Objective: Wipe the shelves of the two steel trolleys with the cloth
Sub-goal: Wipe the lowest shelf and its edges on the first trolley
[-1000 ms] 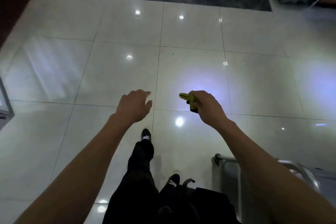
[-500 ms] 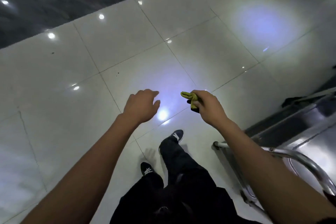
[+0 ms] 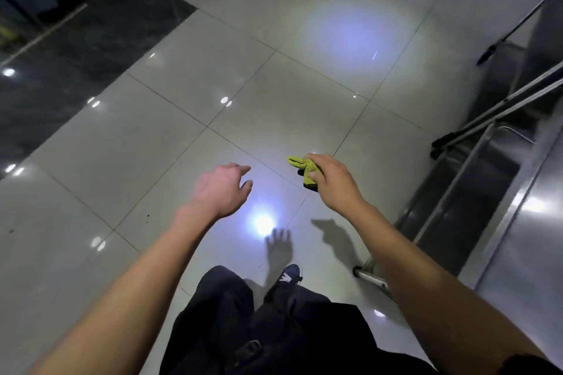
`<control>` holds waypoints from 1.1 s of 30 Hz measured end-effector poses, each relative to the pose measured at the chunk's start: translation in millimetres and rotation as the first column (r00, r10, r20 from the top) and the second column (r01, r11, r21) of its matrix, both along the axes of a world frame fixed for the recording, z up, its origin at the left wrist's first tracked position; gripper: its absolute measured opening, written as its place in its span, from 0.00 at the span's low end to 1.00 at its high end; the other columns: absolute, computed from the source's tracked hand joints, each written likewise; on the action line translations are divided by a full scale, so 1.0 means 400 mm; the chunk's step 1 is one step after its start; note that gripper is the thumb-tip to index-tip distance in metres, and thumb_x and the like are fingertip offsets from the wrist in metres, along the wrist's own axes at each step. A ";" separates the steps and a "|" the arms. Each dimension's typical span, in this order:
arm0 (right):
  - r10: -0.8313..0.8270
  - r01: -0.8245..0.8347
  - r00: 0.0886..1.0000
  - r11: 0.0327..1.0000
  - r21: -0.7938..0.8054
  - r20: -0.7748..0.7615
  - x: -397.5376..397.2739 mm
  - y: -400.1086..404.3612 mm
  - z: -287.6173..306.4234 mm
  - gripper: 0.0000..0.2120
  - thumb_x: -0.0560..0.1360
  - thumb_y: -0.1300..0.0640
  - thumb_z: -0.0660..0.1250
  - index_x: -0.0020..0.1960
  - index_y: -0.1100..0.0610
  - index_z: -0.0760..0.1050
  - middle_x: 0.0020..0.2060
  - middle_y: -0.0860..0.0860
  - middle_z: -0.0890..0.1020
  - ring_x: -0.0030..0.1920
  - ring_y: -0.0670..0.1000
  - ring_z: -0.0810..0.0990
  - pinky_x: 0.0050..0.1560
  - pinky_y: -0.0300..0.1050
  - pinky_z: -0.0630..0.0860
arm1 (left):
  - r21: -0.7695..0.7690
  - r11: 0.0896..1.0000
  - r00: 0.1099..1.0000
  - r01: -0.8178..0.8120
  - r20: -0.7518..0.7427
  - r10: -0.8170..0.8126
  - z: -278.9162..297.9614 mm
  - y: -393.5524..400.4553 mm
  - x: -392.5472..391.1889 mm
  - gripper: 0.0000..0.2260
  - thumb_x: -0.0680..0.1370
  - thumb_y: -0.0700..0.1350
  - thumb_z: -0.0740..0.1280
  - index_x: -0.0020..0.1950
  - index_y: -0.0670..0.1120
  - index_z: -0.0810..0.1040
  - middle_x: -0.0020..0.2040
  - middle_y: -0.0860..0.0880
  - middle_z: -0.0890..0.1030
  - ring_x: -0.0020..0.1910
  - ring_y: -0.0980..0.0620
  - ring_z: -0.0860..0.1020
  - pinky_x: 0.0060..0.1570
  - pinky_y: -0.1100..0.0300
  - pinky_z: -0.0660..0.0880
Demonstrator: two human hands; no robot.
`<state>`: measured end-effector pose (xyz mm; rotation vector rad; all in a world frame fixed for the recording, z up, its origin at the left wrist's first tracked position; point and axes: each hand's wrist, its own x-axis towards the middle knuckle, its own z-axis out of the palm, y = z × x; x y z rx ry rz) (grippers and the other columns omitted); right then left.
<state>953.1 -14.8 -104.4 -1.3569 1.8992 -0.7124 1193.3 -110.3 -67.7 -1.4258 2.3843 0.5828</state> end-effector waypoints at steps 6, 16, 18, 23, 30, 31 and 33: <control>-0.193 0.195 0.980 0.980 0.031 -0.047 -0.143 -0.127 -0.028 0.19 0.79 0.66 0.62 0.68 0.55 0.76 0.64 0.53 0.77 0.63 0.54 0.76 0.61 0.47 0.73 | 0.003 0.988 0.987 0.155 -0.034 -0.155 -0.019 -0.229 -0.196 0.22 0.83 0.54 0.57 0.77 0.52 0.68 0.73 0.49 0.73 0.68 0.43 0.74 0.62 0.51 0.72; -0.543 0.546 0.838 0.837 0.045 -0.062 -0.337 -0.333 -0.024 0.16 0.80 0.67 0.61 0.66 0.57 0.76 0.57 0.51 0.78 0.55 0.52 0.80 0.50 0.30 0.75 | 0.034 0.852 0.852 0.522 -0.060 -0.520 -0.066 -0.612 -0.559 0.22 0.83 0.53 0.58 0.76 0.51 0.69 0.72 0.49 0.74 0.70 0.45 0.72 0.66 0.48 0.70; -0.607 0.615 0.786 0.787 0.054 -0.119 -0.376 -0.342 -0.032 0.17 0.80 0.65 0.61 0.67 0.55 0.75 0.58 0.52 0.79 0.55 0.52 0.78 0.52 0.36 0.73 | 0.027 0.795 0.795 0.606 -0.060 -0.604 -0.062 -0.653 -0.651 0.22 0.83 0.54 0.58 0.76 0.52 0.69 0.72 0.50 0.74 0.70 0.46 0.72 0.66 0.48 0.70; -0.755 0.766 0.643 0.635 0.101 -0.127 -0.500 -0.314 -0.073 0.19 0.80 0.65 0.62 0.70 0.55 0.73 0.63 0.53 0.77 0.59 0.53 0.77 0.63 0.50 0.74 | 0.016 0.624 0.624 0.781 -0.056 -0.779 -0.076 -0.682 -0.921 0.22 0.83 0.54 0.58 0.77 0.51 0.68 0.73 0.49 0.74 0.70 0.44 0.72 0.65 0.48 0.71; -0.898 0.884 0.441 0.435 0.174 0.005 -0.672 -0.245 -0.123 0.19 0.80 0.65 0.62 0.70 0.55 0.73 0.62 0.53 0.77 0.62 0.55 0.78 0.64 0.55 0.76 | 0.080 0.415 0.418 0.906 -0.028 -0.908 -0.096 -0.636 -1.254 0.21 0.83 0.53 0.59 0.76 0.51 0.69 0.72 0.49 0.74 0.69 0.46 0.73 0.65 0.48 0.71; -0.911 0.893 0.413 0.409 0.187 0.018 -0.686 -0.235 -0.124 0.19 0.80 0.65 0.61 0.70 0.54 0.73 0.62 0.53 0.77 0.62 0.55 0.78 0.63 0.56 0.76 | 0.094 0.379 0.383 0.921 -0.022 -0.924 -0.097 -0.628 -1.288 0.21 0.83 0.53 0.59 0.76 0.51 0.69 0.72 0.49 0.74 0.69 0.46 0.73 0.65 0.49 0.70; -0.935 0.917 0.355 0.346 0.200 -0.012 -0.713 -0.217 -0.122 0.17 0.80 0.63 0.62 0.68 0.52 0.75 0.61 0.52 0.78 0.60 0.55 0.79 0.61 0.53 0.77 | 0.101 0.320 0.323 0.942 -0.015 -0.946 -0.100 -0.611 -1.356 0.21 0.83 0.54 0.59 0.76 0.52 0.69 0.72 0.49 0.74 0.69 0.47 0.73 0.65 0.50 0.70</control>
